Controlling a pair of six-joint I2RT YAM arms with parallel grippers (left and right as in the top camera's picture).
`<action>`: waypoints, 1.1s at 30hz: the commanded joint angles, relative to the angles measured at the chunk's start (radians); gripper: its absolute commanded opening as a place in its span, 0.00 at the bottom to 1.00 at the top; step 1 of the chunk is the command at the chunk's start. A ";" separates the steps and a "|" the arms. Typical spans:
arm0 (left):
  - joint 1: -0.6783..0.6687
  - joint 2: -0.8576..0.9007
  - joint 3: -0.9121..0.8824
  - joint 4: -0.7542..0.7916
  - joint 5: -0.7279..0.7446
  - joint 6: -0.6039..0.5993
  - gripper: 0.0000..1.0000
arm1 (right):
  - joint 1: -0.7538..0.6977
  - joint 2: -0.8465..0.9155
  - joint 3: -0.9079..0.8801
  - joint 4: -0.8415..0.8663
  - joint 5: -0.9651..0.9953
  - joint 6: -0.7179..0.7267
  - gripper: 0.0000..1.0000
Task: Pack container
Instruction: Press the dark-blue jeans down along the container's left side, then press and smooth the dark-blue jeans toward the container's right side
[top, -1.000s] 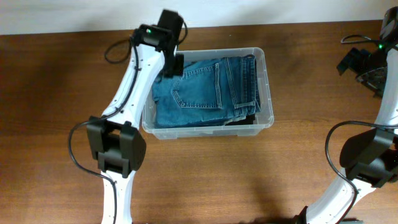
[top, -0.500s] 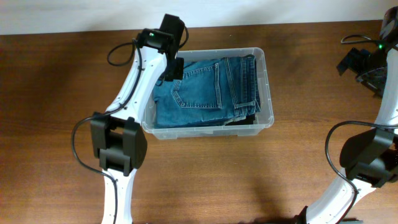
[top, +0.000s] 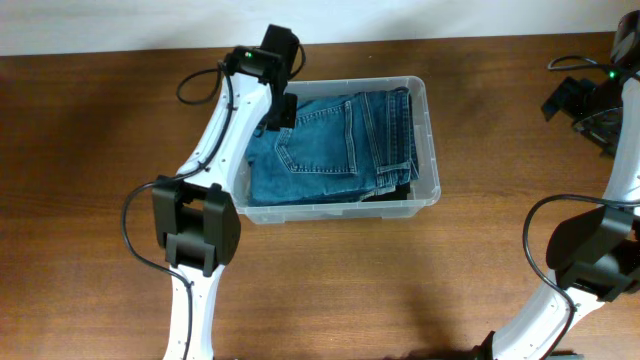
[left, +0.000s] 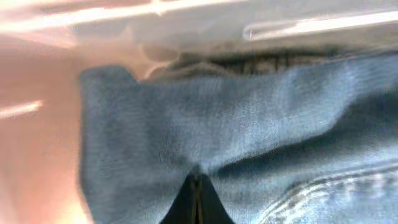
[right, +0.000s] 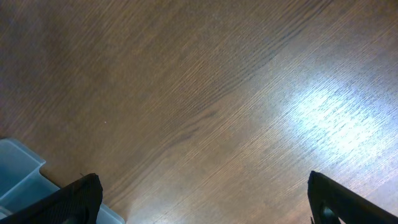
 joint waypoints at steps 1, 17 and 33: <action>-0.004 -0.008 0.134 -0.102 0.008 0.012 0.01 | -0.003 0.002 -0.003 0.000 0.012 0.012 0.98; -0.086 -0.009 0.054 -0.315 0.168 0.027 0.01 | -0.003 0.002 -0.003 0.000 0.013 0.012 0.98; -0.145 -0.020 0.045 -0.101 0.210 0.027 0.01 | -0.003 0.002 -0.003 0.000 0.012 0.012 0.98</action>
